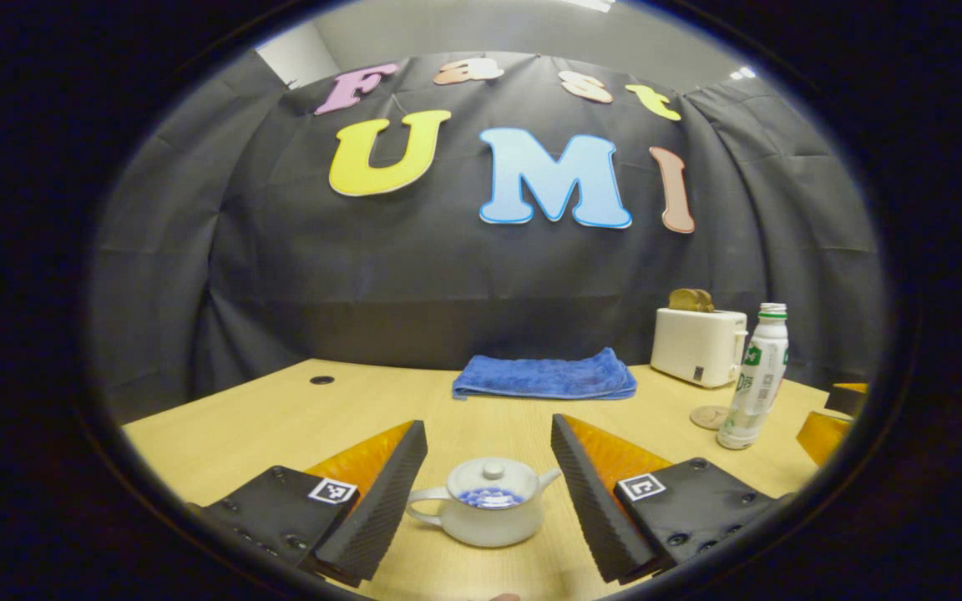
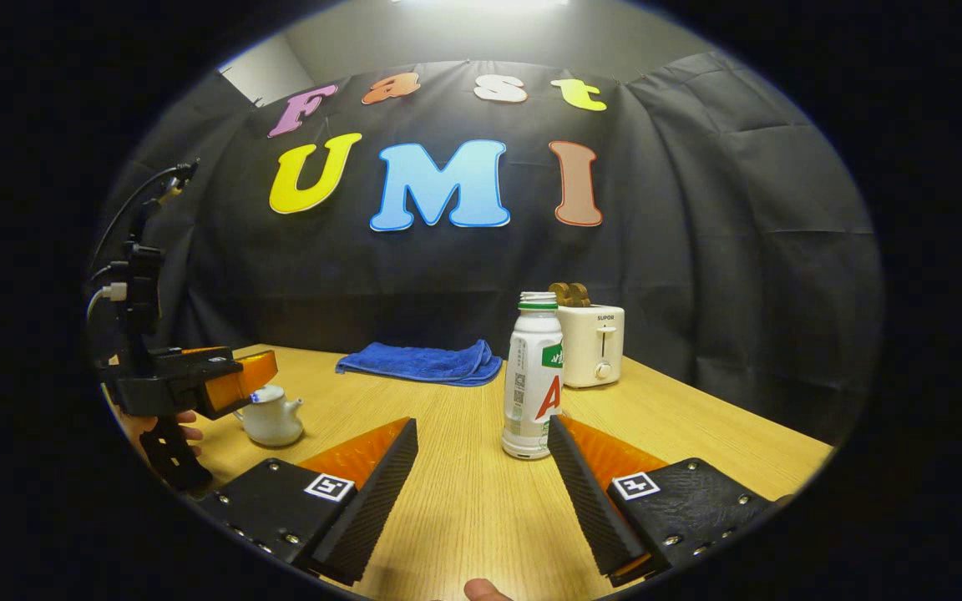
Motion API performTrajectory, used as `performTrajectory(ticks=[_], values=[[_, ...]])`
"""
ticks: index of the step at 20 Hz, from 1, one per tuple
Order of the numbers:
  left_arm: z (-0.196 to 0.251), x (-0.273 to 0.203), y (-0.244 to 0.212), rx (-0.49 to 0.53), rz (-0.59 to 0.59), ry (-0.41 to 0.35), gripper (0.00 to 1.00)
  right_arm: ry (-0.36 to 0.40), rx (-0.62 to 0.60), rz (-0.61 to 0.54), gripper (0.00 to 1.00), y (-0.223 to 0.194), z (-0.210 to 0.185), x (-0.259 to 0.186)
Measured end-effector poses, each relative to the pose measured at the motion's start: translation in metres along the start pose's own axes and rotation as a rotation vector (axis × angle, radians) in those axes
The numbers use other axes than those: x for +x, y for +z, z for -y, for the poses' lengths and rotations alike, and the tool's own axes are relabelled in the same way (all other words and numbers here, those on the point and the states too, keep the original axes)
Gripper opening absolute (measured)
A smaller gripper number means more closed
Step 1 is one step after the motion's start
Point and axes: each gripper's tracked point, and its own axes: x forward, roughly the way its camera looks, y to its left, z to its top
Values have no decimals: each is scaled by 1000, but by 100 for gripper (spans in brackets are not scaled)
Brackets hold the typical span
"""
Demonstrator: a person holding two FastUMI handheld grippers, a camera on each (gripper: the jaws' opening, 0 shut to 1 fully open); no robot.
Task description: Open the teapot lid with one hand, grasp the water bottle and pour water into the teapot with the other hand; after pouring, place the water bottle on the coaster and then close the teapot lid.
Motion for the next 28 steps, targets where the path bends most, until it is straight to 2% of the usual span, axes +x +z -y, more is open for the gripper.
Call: performTrajectory(ticks=[6,10,11,14,17,19,20,21,22,23,24,25,26,28], values=[[1,24,-22,2,-68,-9,100,0,3,-7,97,-3,4,3],[3,26,-20,27,-65,-19,75,0,18,-34,96,-12,7,5],[4,27,-22,43,-67,-14,72,1,21,-32,96,-11,7,5],[2,31,-21,65,-65,-8,35,-3,20,-19,96,-6,10,3],[4,27,-21,72,-73,-28,33,3,35,-8,96,-2,9,2],[5,31,-22,85,-71,-32,17,4,32,-8,96,-2,9,3],[5,32,-22,96,-75,-34,13,5,28,-9,96,-2,9,3],[5,31,-21,97,-71,-39,17,8,26,-7,96,-1,9,3],[5,31,-18,92,-69,-44,17,12,24,-5,96,-1,9,3],[5,31,-16,87,-61,-49,13,12,20,-4,96,-1,10,4],[5,31,-11,73,-46,-52,17,12,17,-3,96,0,10,5],[5,31,-5,72,-34,-56,13,14,13,-1,96,0,10,6],[5,30,4,79,-14,-55,17,15,6,3,96,2,10,7],[4,24,20,75,23,-62,17,4,-13,20,96,9,15,11]])
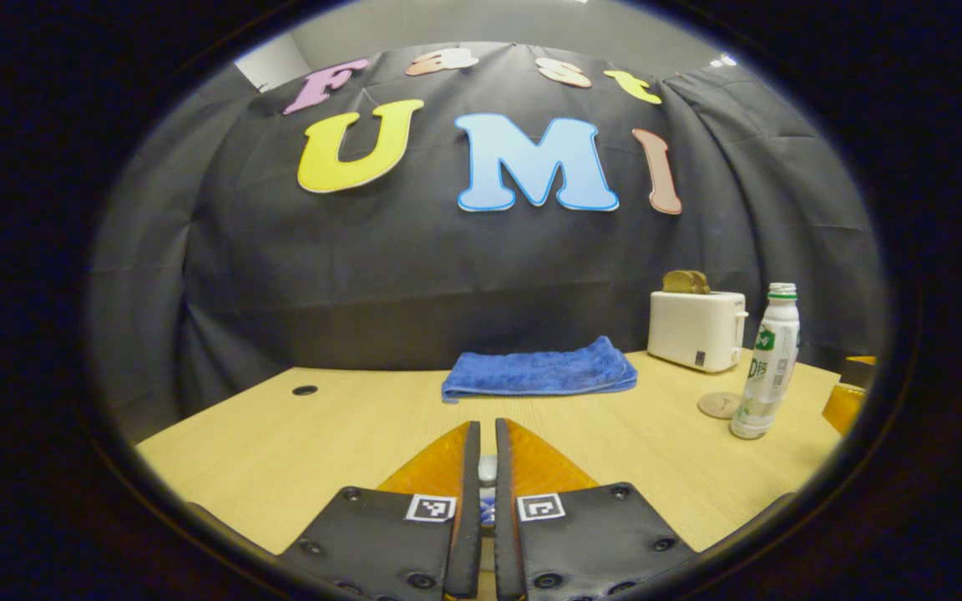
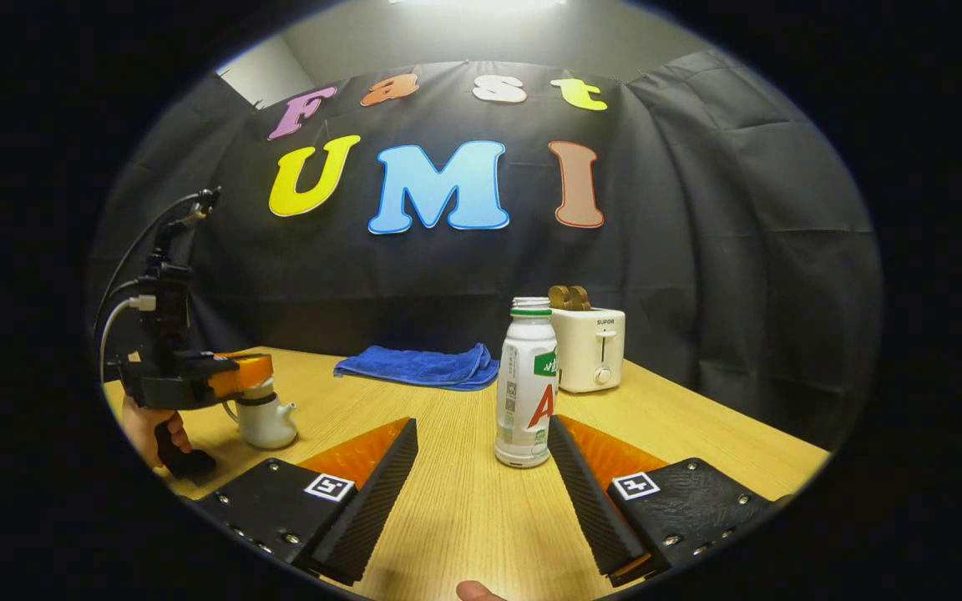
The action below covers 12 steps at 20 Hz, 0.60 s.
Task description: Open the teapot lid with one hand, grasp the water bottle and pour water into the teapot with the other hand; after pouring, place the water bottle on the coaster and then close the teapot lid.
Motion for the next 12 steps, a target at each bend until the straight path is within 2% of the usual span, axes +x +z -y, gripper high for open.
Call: performTrajectory(ticks=[1,2,3,4,5,6,7,8,9,10,11,12], values=[[3,-4,3,-14,10,-12,13,-8,-8,7,97,2,3,4],[6,-8,7,-33,23,-30,17,-14,-15,13,96,5,6,6],[9,-11,7,-46,28,-38,17,-21,-23,14,96,6,9,10],[10,-14,6,-53,31,-47,13,-32,-30,16,96,7,14,13],[12,-16,5,-53,30,-52,13,-40,-33,25,96,10,18,18],[11,-18,4,-40,32,-52,17,-46,-41,34,96,12,22,24],[11,-19,2,-22,31,-51,17,-56,-56,35,96,12,26,30],[11,-21,1,-10,32,-49,13,-69,-71,41,96,14,33,35],[13,-23,2,-8,35,-57,17,-79,-78,45,96,16,38,42],[14,-23,3,-14,37,-61,13,-81,-85,37,96,15,42,50],[13,-24,4,-21,40,-65,17,-88,-97,24,96,10,45,57],[14,-24,5,-27,41,-70,17,-93,-108,11,96,6,48,63]])
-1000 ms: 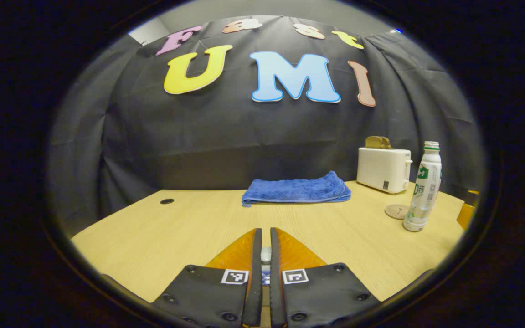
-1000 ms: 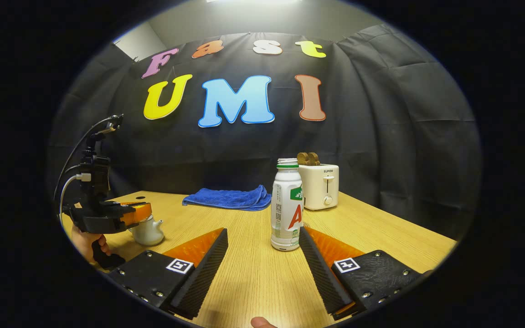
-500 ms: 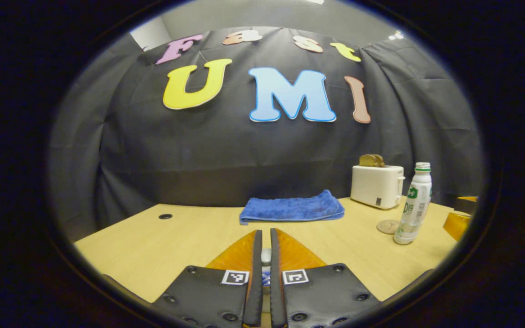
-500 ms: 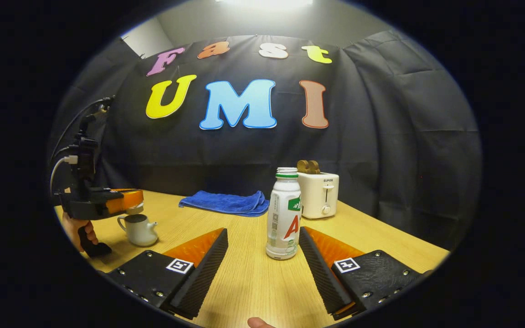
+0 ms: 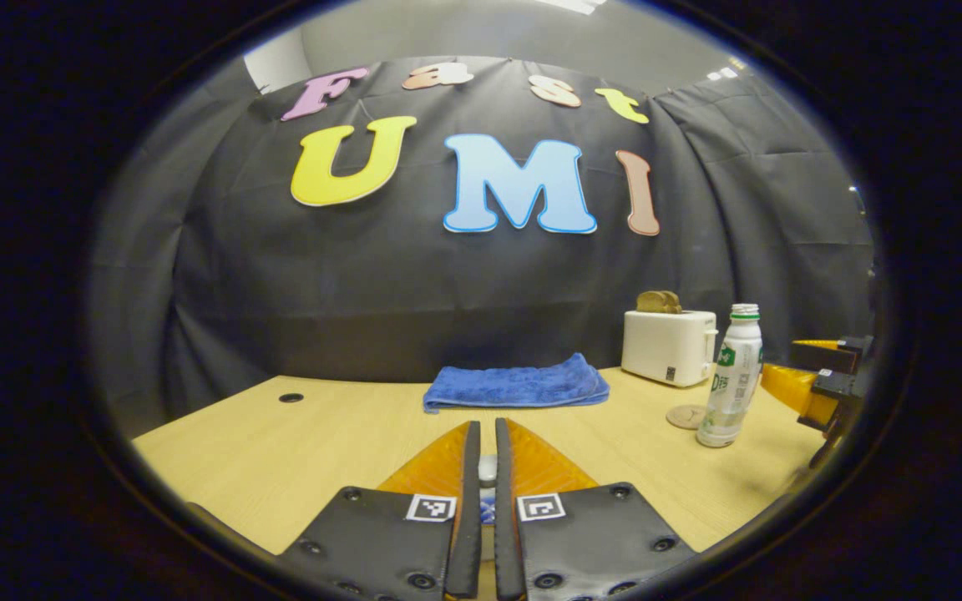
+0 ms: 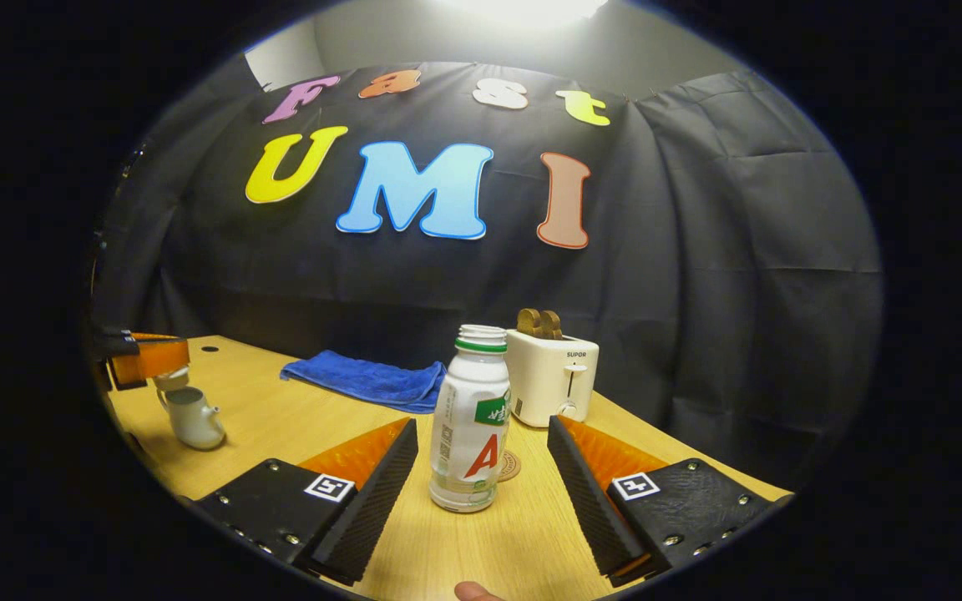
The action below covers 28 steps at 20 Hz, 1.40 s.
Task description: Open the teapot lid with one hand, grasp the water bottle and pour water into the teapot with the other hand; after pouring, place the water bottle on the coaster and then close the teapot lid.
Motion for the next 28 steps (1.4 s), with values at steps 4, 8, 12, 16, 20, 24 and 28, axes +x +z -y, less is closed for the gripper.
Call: performTrajectory(ticks=[4,8,12,16,20,24,28], values=[[0,-1,-1,-14,-3,-10,17,4,-28,-43,96,-9,-2,24],[1,-2,0,-20,-5,-19,17,12,-32,-88,97,-26,-2,49],[2,-3,2,-10,5,-22,17,32,0,-119,97,-32,-5,68],[3,-4,1,-5,4,-25,17,62,10,-120,94,-33,-10,76],[1,-5,2,-6,10,-18,13,70,11,-111,77,-31,-11,74],[2,-9,11,-17,28,-17,13,85,1,-89,73,-17,-15,61],[3,-36,35,-14,80,-29,17,128,-15,-57,73,3,-27,38]])
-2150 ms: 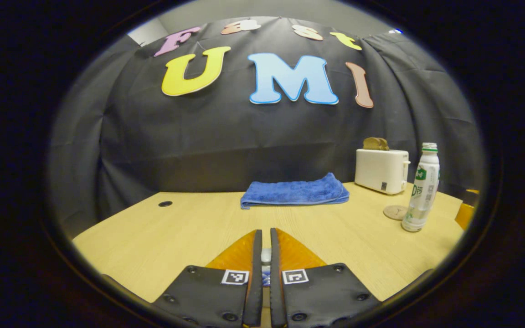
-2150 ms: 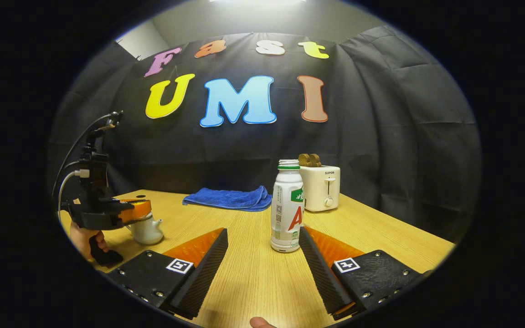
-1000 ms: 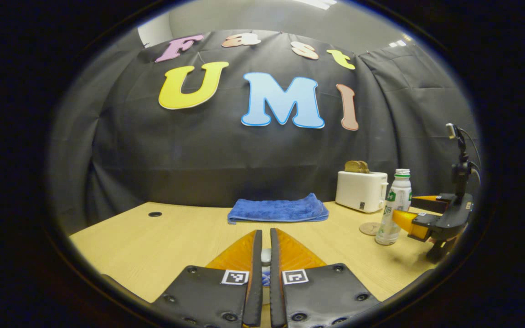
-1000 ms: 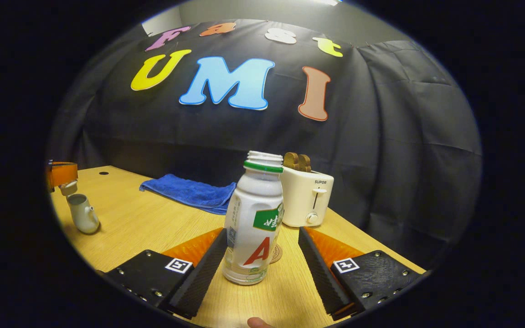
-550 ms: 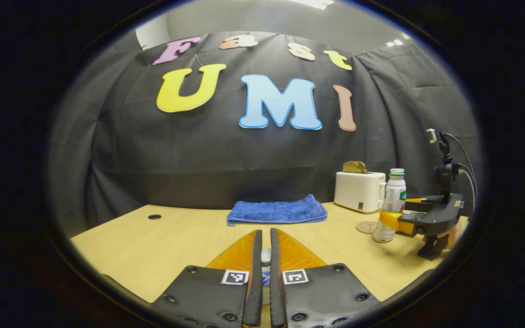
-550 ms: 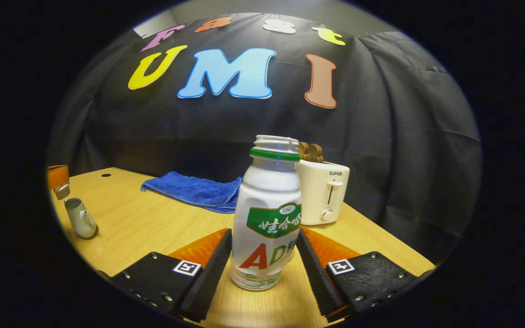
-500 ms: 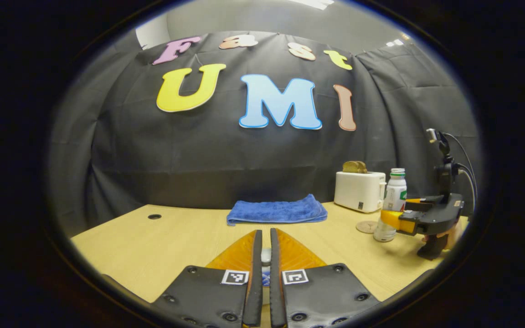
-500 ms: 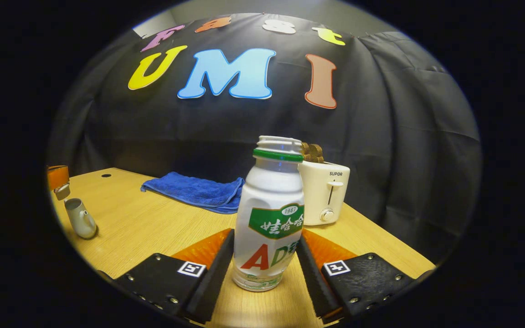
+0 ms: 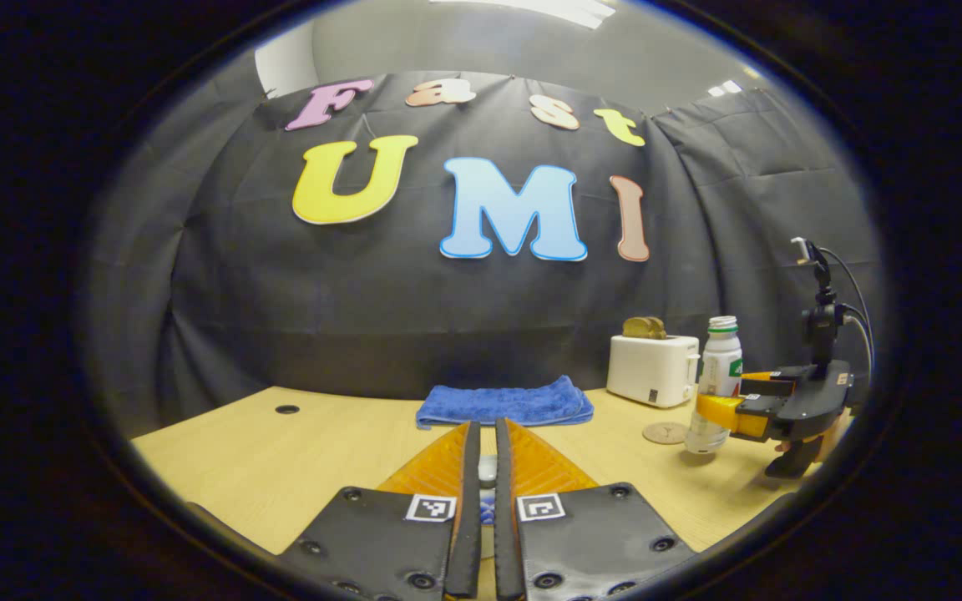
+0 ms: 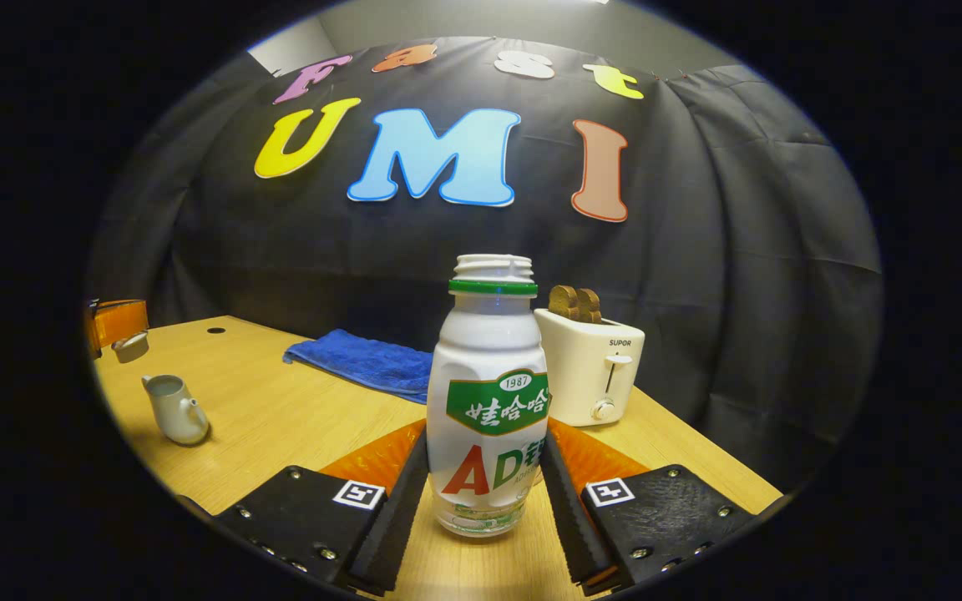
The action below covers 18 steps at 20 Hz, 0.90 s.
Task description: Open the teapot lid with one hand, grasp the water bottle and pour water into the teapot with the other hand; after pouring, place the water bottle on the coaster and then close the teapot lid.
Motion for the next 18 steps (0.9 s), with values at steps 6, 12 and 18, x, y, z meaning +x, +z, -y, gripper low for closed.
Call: performTrajectory(ticks=[6,12,18], values=[[-2,-65,20,-56,21,-45,17,83,-100,38,72,18,-34,-30],[-7,-131,6,-148,36,-56,13,137,-368,44,73,10,-71,-33],[6,-164,-45,-186,-71,-90,17,189,-480,48,73,9,-113,-27]])
